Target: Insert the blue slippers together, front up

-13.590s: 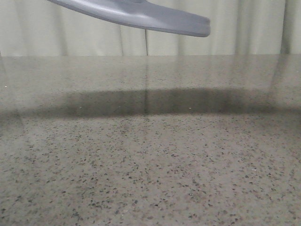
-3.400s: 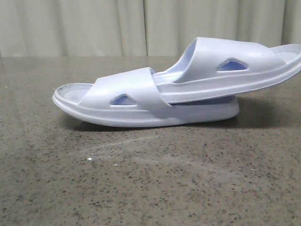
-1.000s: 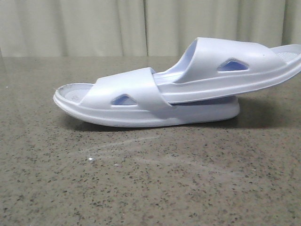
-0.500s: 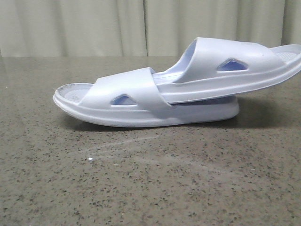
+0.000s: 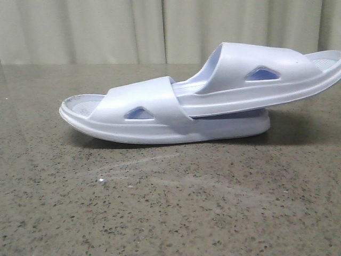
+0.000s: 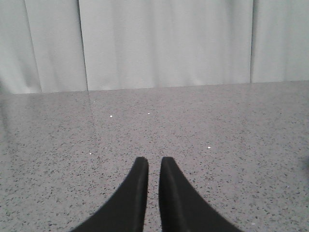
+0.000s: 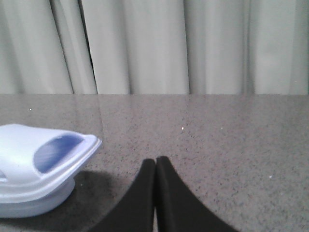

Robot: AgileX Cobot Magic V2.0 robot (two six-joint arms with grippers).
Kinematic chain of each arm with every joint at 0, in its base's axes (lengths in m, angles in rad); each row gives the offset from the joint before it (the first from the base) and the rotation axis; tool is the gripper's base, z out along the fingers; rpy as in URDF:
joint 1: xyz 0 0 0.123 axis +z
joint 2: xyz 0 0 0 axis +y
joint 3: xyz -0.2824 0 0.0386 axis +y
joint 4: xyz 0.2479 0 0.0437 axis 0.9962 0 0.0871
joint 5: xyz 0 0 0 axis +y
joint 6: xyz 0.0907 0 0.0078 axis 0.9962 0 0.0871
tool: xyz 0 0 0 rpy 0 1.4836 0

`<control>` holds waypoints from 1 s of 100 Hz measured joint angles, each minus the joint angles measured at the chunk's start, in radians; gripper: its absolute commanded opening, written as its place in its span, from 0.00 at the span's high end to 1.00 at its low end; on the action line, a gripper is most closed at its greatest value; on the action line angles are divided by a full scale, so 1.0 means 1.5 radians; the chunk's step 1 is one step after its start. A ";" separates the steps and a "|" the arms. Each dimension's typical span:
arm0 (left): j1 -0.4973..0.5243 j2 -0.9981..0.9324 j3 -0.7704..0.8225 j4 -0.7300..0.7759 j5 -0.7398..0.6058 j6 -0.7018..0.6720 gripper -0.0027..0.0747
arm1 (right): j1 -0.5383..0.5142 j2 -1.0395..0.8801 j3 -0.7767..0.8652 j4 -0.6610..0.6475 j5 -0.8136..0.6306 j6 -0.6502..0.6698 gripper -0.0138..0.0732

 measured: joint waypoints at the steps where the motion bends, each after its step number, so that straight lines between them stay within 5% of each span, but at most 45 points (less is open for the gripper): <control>1: 0.000 0.000 0.000 0.000 0.000 0.000 0.94 | 0.000 0.000 0.005 0.000 -0.001 0.000 0.95; 100: 0.000 0.000 0.000 0.000 0.000 0.000 0.94 | -0.072 -0.076 0.104 0.032 -0.029 -0.001 0.95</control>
